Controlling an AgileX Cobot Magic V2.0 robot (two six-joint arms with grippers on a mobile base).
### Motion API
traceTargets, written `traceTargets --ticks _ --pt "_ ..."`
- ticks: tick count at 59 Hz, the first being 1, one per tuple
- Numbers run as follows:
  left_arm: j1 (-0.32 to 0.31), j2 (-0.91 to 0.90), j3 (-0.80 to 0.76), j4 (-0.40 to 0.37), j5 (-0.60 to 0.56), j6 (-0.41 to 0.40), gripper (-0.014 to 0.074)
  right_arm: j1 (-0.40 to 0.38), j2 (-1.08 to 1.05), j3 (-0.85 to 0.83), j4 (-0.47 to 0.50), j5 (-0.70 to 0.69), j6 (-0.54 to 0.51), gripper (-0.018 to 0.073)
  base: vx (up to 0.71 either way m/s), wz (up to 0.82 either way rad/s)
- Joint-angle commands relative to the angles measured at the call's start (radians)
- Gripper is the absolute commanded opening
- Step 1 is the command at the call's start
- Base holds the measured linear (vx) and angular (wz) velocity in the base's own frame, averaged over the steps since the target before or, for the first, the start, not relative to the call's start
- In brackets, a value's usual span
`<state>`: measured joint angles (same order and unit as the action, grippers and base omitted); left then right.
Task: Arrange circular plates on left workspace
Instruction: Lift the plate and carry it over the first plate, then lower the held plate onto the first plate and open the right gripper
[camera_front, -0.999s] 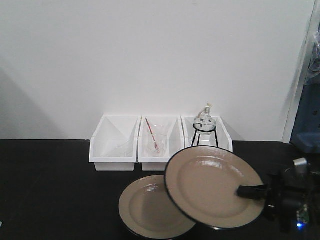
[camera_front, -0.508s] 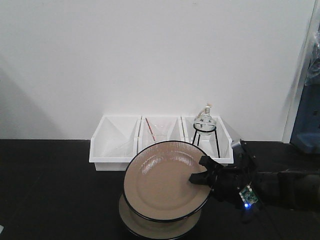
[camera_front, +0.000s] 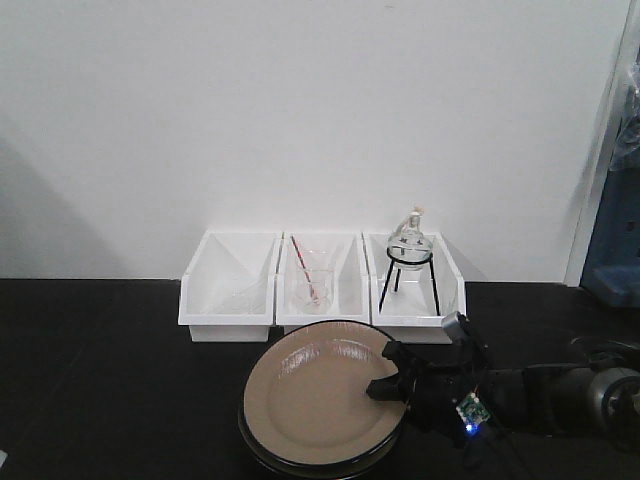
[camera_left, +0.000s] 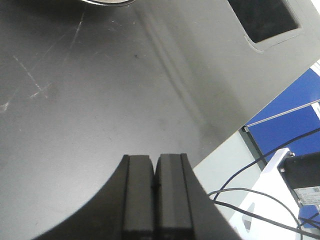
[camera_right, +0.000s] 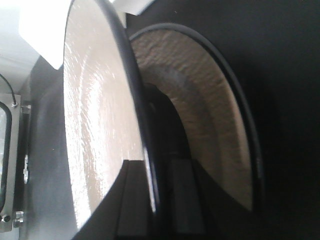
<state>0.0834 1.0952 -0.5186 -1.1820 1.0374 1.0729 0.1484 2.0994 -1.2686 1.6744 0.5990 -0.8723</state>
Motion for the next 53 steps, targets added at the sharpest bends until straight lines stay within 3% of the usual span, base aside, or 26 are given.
traceTargets --ticks 1,10,19,29,39,53 --pt "-0.003 -0.016 -0.018 -0.063 0.026 -0.003 -0.0001 -0.002 -0.061 -0.039 0.118 0.074 -0.002 0.0018 0.00 0.00" --pt "-0.003 -0.016 -0.018 -0.063 0.026 -0.003 -0.0001 -0.002 -0.059 -0.039 0.111 0.075 -0.051 0.0120 0.00 0.00" --pt "-0.003 -0.016 -0.018 -0.063 0.026 -0.003 -0.0001 -0.002 -0.059 -0.039 0.092 0.074 -0.137 0.0315 0.00 0.00" --pt "-0.003 -0.016 -0.018 -0.062 0.026 -0.003 -0.0001 -0.004 -0.061 -0.039 0.073 0.068 -0.385 0.0487 0.00 0.00" --pt "-0.003 -0.016 -0.018 -0.048 0.026 -0.003 -0.0001 -0.004 -0.062 -0.039 0.081 0.034 -0.581 0.0515 0.00 0.00" --pt "-0.003 -0.016 -0.018 -0.030 0.026 -0.003 -0.0001 -0.004 -0.062 -0.039 0.082 -0.058 -0.689 0.0509 0.00 0.00"
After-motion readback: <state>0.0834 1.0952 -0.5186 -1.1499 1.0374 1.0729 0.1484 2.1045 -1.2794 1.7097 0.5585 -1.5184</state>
